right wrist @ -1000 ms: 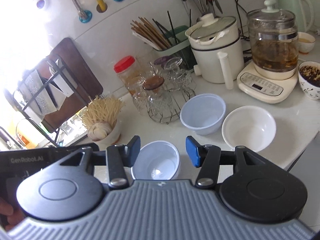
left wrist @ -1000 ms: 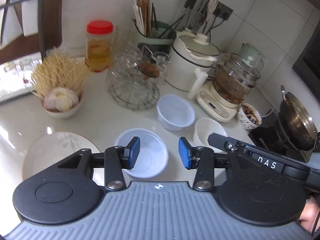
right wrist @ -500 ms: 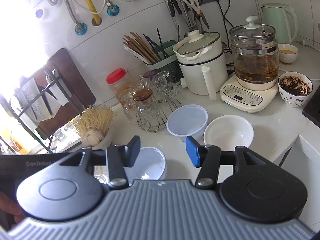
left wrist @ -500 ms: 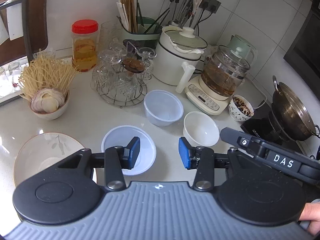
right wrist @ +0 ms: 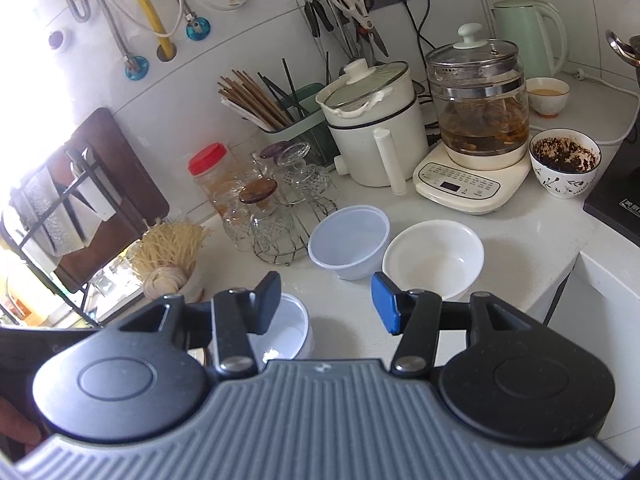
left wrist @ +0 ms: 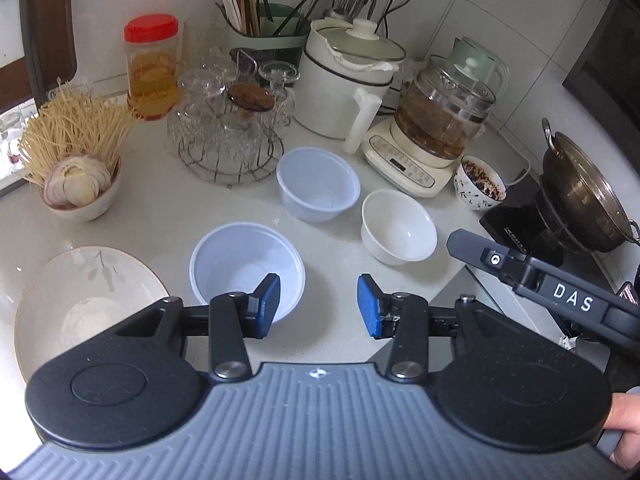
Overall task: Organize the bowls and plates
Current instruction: 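Withdraw the left gripper and move it to the other translucent bowl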
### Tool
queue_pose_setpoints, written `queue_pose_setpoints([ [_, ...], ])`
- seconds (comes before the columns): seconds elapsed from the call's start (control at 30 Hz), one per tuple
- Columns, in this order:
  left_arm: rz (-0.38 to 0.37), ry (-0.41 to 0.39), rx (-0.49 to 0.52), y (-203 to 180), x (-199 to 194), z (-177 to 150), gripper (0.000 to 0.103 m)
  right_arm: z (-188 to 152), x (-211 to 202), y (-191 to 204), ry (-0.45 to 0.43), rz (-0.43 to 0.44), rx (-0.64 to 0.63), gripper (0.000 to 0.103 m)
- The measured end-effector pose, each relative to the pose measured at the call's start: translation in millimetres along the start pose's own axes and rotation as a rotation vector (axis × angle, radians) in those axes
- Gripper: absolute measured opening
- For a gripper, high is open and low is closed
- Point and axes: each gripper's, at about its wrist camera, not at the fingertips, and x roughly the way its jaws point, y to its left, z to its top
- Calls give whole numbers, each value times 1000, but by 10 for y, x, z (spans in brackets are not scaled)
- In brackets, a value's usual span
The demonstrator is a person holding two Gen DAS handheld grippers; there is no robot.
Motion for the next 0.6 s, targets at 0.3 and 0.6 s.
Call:
queue_pose_setpoints([
  [0.3,23,0,-22,44,63,-17,48,-19,23,-44,25,17,-12,54],
  [0.6,56,26,-66,133,326,122,48,76,339,-164,59,35,-21,54],
])
